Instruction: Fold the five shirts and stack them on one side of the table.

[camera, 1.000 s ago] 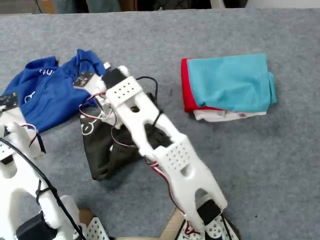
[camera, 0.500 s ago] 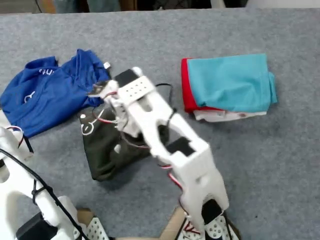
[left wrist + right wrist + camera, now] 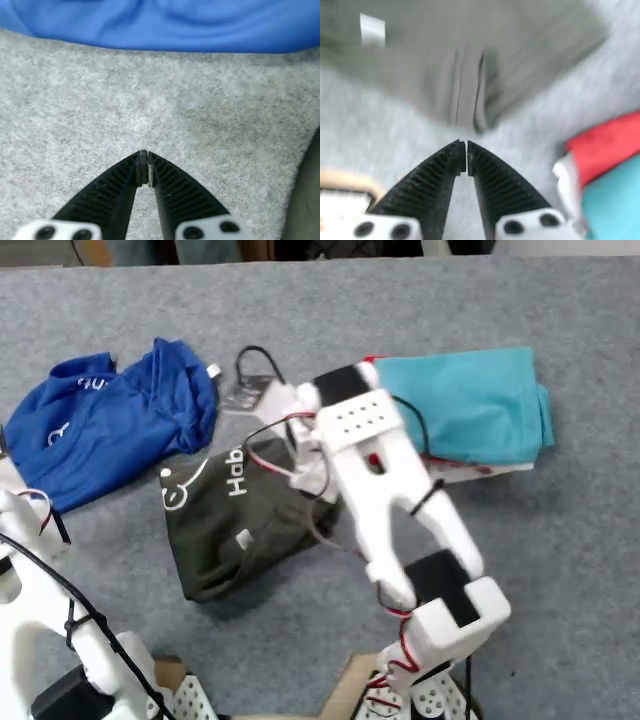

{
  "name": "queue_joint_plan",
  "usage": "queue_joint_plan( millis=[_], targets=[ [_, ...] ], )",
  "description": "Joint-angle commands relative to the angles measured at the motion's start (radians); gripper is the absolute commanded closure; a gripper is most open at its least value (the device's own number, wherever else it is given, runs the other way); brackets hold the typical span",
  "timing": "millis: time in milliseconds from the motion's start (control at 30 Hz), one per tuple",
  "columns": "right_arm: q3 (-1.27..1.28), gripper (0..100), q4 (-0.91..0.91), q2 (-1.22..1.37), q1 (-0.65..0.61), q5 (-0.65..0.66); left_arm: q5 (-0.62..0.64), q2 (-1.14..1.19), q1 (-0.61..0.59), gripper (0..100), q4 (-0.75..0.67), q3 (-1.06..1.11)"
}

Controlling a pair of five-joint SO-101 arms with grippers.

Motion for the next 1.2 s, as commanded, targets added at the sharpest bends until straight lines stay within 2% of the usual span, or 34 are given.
queue_joint_plan(
  millis=[0,167,333,533,733,933,1033,1167],
  targets=[
    [-0.067,98.3,-0.130,0.058,-0.094,-0.054,-0.003,-0.021,0.042,97,-0.005,-0.042],
    [-0.165,98.3,-0.196,0.243,-0.135,-0.097,-0.003,-0.021,0.054,97,-0.005,-0.042],
    [-0.251,98.4,-0.028,0.308,-0.132,-0.089,-0.003,-0.025,0.051,97,-0.003,-0.041],
    [-0.139,98.4,-0.012,0.326,-0.112,-0.089,-0.002,-0.025,0.047,97,-0.003,-0.041],
    [0.097,98.4,-0.012,0.166,-0.051,-0.083,-0.002,-0.029,0.050,97,-0.005,-0.041],
    [0.288,98.4,0.006,-0.143,0.035,0.025,-0.002,-0.023,0.047,97,-0.005,-0.041],
    [0.269,98.4,-0.048,-0.246,0.025,0.025,-0.002,-0.023,0.053,97,-0.005,-0.041],
    [0.220,98.4,-0.213,-0.220,-0.052,-0.028,-0.002,-0.021,0.070,97,-0.006,-0.041]
  ],
)
